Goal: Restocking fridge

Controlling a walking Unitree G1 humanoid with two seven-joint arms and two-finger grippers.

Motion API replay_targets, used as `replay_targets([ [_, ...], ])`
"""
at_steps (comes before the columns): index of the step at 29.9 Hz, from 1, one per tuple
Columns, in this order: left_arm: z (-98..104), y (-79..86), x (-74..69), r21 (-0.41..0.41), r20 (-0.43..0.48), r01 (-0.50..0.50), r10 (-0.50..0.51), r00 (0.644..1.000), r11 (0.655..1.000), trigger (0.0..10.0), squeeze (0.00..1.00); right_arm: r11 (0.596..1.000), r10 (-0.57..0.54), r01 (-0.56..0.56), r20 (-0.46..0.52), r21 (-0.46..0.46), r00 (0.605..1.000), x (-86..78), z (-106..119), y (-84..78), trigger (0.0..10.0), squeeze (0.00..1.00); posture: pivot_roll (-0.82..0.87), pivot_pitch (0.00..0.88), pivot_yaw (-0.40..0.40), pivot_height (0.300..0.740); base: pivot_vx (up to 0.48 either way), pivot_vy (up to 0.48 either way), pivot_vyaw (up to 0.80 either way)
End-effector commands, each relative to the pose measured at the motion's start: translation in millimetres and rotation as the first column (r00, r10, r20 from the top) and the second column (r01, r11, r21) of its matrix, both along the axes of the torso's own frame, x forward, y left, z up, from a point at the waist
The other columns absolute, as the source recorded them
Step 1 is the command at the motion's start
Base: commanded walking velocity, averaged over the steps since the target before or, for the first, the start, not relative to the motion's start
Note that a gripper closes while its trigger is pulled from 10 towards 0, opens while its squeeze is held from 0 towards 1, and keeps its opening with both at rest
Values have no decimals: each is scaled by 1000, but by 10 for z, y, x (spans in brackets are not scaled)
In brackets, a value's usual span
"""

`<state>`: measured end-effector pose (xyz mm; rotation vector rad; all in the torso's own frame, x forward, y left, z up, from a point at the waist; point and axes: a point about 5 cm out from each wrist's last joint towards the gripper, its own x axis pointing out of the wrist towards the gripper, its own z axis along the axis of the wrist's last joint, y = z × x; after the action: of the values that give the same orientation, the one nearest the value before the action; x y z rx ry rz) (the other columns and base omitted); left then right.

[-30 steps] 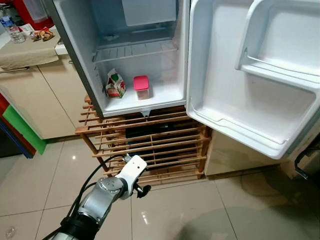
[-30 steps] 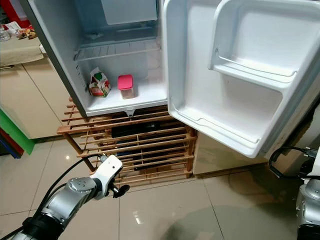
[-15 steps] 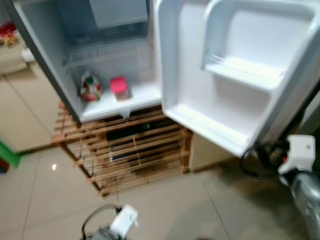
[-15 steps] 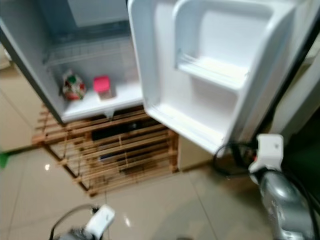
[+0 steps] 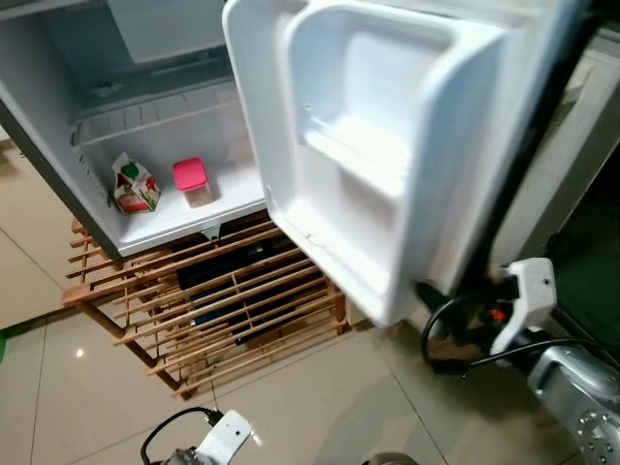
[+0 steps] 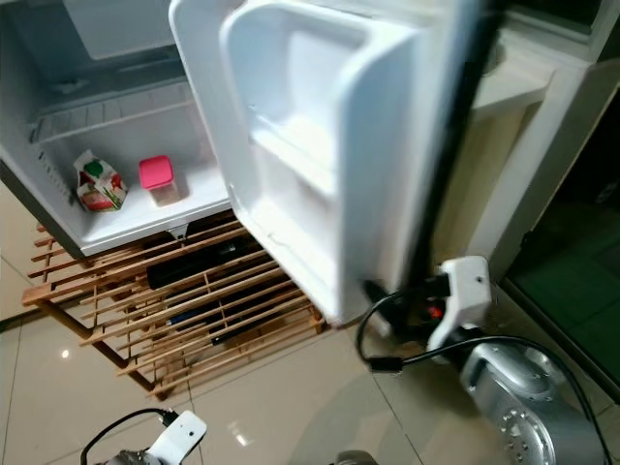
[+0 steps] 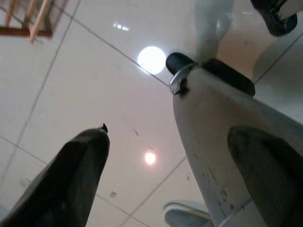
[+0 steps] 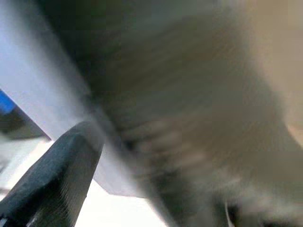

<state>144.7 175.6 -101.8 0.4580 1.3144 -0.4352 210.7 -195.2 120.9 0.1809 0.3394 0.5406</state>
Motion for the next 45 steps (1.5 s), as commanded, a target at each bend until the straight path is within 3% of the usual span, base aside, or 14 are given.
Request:
replay_targets([
  [1, -38, 110, -145, 41, -52, 13, -10, 999, 999, 10000, 0, 999, 40, -40, -6, 11, 999, -51, 32, -2, 10000, 0, -187, 0, 89, 740, 0, 0, 0],
  [5, -37, 103, -142, 40, -56, 13, -11, 998, 999, 10000, 0, 998, 63, -63, -75, 4, 995, -169, -47, -74, 10000, 0, -186, 0, 87, 740, 0, 0, 0],
  [6, -36, 94, -139, 37, -64, 20, -17, 998, 999, 10000, 0, 999, 25, -31, -122, -41, 992, -183, -172, -193, 10000, 0, -186, 0, 87, 740, 0, 0, 0],
  [9, -35, 87, -134, 37, -69, 28, -26, 997, 999, 10000, 0, 993, 2, -21, -162, -115, 987, -214, -285, -309, 10000, 0, -185, 0, 89, 740, 0, 0, 0],
  [15, -31, 80, -122, 40, -70, 41, -38, 997, 998, 10000, 0, 985, 35, -72, -229, -155, 973, -345, -407, -363, 10000, 0, -184, 0, 87, 740, 0, 0, 0],
  [23, -27, 49, -112, 30, -94, 77, -74, 993, 997, 10000, 0, 933, 116, -236, -394, -273, 912, -715, -757, -388, 10000, 0, -193, 0, 81, 740, 0, 0, 0],
  [29, -21, 16, -97, 14, -110, 101, -99, 989, 995, 10000, 0, 941, 31, -170, -425, -293, 904, -809, -824, -700, 10000, 0, -192, 0, 83, 740, 0, 0, 0],
  [31, -19, 10, -98, 5, -123, 118, -116, 986, 993, 10000, 0, 907, -23, -184, -482, -378, 876, -941, -899, -933, 10000, 0, -185, 0, 85, 740, 0, 0, 0],
  [33, -19, 1, -109, -12, -147, 138, -139, 979, 990, 10000, 0, 848, -95, -217, -542, -483, 835, -1110, -933, -1233, 10000, 0, -186, 0, 87, 740, 0, 0, 0],
  [34, -19, -6, -126, -28, -175, 164, -166, 970, 986, 10000, 0, 793, -196, -207, -561, -574, 804, -1214, -920, -1527, 10000, 0, -191, 0, 91, 740, 0, 0, 0],
  [35, -19, -7, -134, -32, -186, 176, -179, 966, 984, 10000, 0, 773, -251, -181, -555, -608, 793, -1230, -905, -1639, 10000, 0, -191, 0, 91, 740, 0, 0, 0],
  [38, -19, -7, -140, -35, -195, 188, -191, 962, 982, 10000, 0, 758, -311, -135, -537, -638, 784, -1225, -884, -1740, 10000, 0, -195, 0, 94, 740, 0, 0, 0],
  [42, -14, -8, -129, -37, -199, 200, -203, 959, 979, 10000, 0, 607, -540, 42, -373, -794, 754, -1052, -740, -2072, 10000, 0, -199, 0, 99, 740, 0, 0, 0],
  [45, -11, -2, -128, -42, -204, 206, -210, 956, 978, 10000, 0, 553, -602, 146, -272, -820, 751, -899, -659, -2148, 10000, 0, -203, 0, 102, 740, 0, 0, 0],
])
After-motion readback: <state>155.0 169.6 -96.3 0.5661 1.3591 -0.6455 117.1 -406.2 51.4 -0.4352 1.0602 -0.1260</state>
